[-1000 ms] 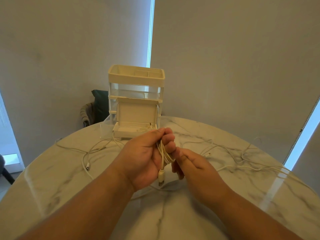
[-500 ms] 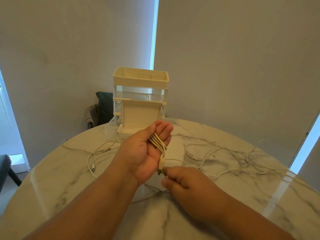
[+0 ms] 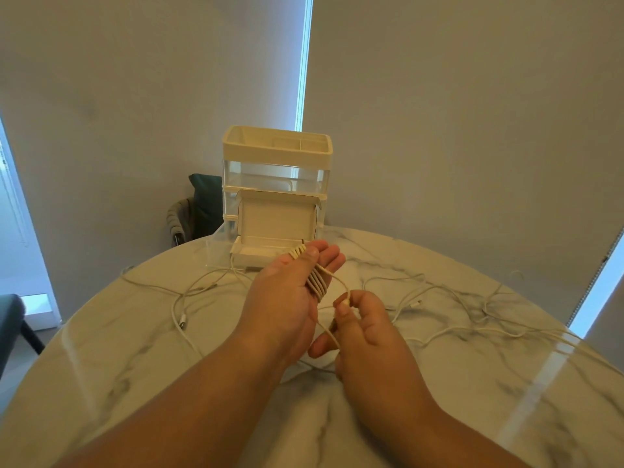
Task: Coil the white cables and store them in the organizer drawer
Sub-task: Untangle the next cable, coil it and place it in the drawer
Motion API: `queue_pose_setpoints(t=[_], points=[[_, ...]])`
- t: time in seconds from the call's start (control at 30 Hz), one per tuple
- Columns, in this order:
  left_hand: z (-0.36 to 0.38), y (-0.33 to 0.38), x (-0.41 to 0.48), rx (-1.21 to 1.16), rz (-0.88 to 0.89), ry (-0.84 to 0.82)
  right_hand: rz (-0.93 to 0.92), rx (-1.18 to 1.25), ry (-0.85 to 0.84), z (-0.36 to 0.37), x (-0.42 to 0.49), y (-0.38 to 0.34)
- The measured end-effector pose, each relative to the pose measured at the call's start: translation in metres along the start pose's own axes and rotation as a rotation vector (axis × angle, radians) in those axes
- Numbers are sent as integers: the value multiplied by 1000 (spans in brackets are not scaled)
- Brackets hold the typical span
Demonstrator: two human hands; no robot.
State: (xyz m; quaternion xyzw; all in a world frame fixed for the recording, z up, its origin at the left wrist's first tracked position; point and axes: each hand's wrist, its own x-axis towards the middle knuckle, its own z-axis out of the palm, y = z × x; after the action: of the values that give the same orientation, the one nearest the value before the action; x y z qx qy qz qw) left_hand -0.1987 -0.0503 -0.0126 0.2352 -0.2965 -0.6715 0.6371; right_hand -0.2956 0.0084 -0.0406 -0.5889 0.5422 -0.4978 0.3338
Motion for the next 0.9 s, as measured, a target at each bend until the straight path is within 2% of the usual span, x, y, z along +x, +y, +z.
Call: queue_pose_setpoints(t=[0.07, 0.27, 0.43, 0.53, 0.6, 0.73, 0.9], points=[[0, 0, 0, 26, 17, 16, 18, -38, 18, -3, 3, 2], [-1, 6, 3, -120, -19, 11, 73, -185, 24, -11, 12, 9], [-2, 10, 5, -85, -14, 24, 119, 6, -10, -7, 7, 8], [-3, 10, 7, -62, -2, 34, 128, -18, -95, -9, 3, 8], [-4, 8, 5, 49, 7, 21, 86, -58, -131, -11, 2, 4], [-7, 5, -1, 605, 172, -99, 5, -162, -69, -24, 6, -5], [-10, -6, -6, 1056, 313, -274, -75, -310, 14, -39, 9, -9]])
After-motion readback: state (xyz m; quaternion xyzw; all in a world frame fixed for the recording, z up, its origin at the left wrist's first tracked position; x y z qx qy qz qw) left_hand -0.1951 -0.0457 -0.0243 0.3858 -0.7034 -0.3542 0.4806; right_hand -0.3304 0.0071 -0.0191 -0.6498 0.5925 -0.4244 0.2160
